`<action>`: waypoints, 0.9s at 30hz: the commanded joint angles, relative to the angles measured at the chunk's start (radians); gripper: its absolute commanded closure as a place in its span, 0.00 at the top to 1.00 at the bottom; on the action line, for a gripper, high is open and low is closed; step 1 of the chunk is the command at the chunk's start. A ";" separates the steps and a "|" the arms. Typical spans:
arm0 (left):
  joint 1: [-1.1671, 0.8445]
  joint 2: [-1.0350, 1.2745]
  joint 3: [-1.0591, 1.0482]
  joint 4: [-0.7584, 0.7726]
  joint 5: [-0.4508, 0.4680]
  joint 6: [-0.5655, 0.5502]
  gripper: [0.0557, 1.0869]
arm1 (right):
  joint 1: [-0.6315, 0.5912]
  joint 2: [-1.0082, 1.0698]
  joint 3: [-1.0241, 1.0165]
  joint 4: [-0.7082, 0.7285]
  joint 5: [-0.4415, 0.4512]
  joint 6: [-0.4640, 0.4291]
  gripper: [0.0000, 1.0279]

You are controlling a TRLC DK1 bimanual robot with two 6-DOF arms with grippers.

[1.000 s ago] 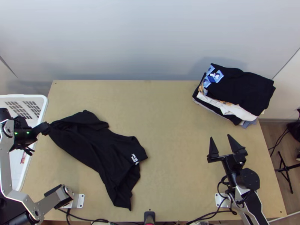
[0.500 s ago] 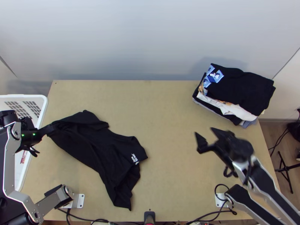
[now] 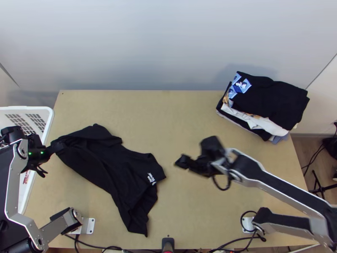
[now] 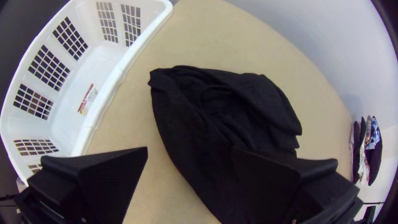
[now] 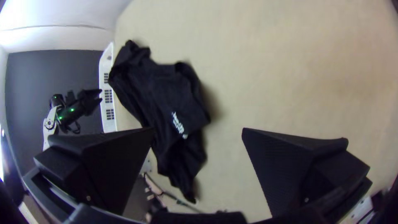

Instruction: Fold the t-shirt

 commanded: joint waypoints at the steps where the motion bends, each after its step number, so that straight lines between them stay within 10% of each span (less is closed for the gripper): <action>1: -0.001 0.001 -0.019 0.009 0.000 -0.010 0.95 | 0.137 0.226 0.074 -0.007 -0.230 0.251 0.96; 14: -0.003 0.004 -0.071 0.061 0.000 -0.037 0.95 | 0.318 0.405 0.272 -0.012 -0.192 0.273 0.95; 27: -0.003 0.018 -0.073 0.086 -0.003 -0.034 0.95 | 0.381 0.540 0.408 0.020 -0.077 0.251 0.68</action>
